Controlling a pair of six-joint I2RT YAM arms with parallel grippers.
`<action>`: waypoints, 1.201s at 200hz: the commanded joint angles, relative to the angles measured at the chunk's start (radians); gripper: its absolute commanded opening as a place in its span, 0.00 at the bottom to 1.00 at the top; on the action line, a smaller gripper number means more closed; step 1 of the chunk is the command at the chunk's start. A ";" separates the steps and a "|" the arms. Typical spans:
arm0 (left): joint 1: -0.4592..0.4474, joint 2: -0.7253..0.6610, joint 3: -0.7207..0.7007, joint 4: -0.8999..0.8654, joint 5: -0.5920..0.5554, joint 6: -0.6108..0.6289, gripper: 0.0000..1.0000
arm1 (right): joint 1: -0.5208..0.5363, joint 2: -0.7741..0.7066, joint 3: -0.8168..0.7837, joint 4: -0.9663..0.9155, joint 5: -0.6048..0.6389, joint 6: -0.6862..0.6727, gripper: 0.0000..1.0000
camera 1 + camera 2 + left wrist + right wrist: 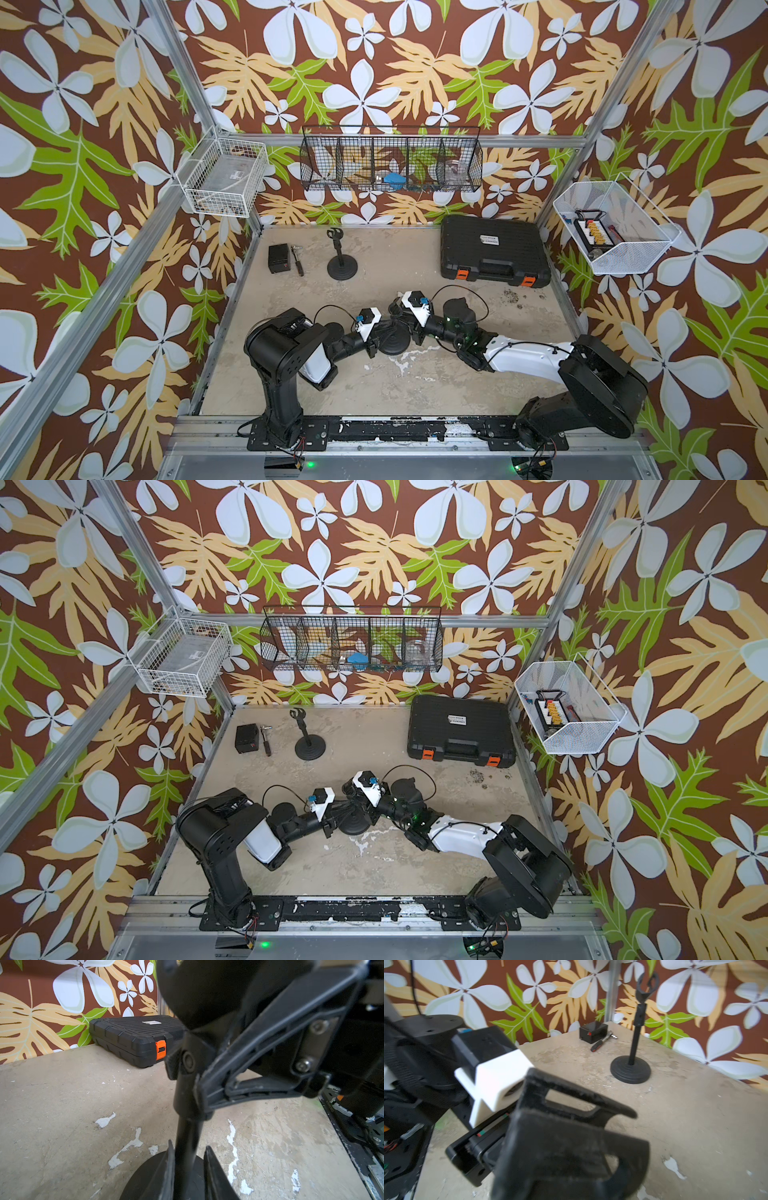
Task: Assemble a microphone stand
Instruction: Screw the microphone stand pole into the microphone stand base.
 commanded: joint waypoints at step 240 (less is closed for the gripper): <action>0.001 0.113 0.025 0.052 0.011 0.002 0.15 | -0.068 -0.106 0.013 -0.201 -0.191 -0.082 0.60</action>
